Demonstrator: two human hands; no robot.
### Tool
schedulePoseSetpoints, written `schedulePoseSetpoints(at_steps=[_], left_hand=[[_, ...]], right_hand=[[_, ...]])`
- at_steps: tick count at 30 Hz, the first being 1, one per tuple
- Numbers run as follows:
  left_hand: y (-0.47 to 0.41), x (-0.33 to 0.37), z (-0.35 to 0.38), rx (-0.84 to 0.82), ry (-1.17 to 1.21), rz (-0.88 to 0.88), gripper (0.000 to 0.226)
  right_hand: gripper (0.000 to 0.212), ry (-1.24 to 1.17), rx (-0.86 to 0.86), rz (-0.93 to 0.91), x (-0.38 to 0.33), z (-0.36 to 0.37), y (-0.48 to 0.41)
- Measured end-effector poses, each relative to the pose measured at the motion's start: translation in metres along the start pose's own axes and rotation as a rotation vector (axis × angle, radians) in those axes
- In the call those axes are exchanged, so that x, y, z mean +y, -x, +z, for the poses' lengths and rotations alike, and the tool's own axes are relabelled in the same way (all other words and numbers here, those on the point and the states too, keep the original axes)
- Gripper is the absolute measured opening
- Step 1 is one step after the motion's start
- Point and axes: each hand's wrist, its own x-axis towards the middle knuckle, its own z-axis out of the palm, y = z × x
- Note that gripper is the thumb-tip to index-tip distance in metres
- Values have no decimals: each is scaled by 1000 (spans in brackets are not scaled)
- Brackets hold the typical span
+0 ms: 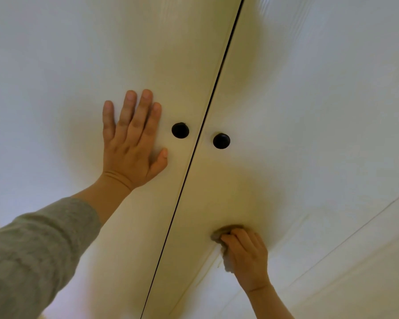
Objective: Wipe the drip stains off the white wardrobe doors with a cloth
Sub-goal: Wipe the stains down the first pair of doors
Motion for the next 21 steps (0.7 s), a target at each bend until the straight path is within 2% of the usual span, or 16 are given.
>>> schedulePoseSetpoints(at_steps=[3, 6, 8, 10, 13, 16, 19, 21], left_hand=[[0, 0, -1, -9, -1, 4, 75], [-1, -1, -2, -7, -1, 0, 75], [-1, 0, -3, -10, 5, -6, 74], [-2, 1, -3, -7, 11, -6, 74], [0, 5, -3, 6, 22, -35, 72], [9, 21, -2, 3, 73, -119, 72], [20, 39, 0, -9, 109, -203, 72], [25, 49, 3, -5, 109, -247, 74]], right_hand=[[8, -8, 76, 91, -4, -21, -20], [19, -7, 324, 226, 7, -54, -68], [13, 7, 486, 276, 22, -75, -100], [6, 34, 578, 285, 35, -82, -125], [6, 45, 543, 232, 36, -62, -128], [14, 56, 460, 158, 30, -31, -90], [21, 84, 306, 93, 24, -12, -33], [17, 101, 187, 95, 22, -7, 1]])
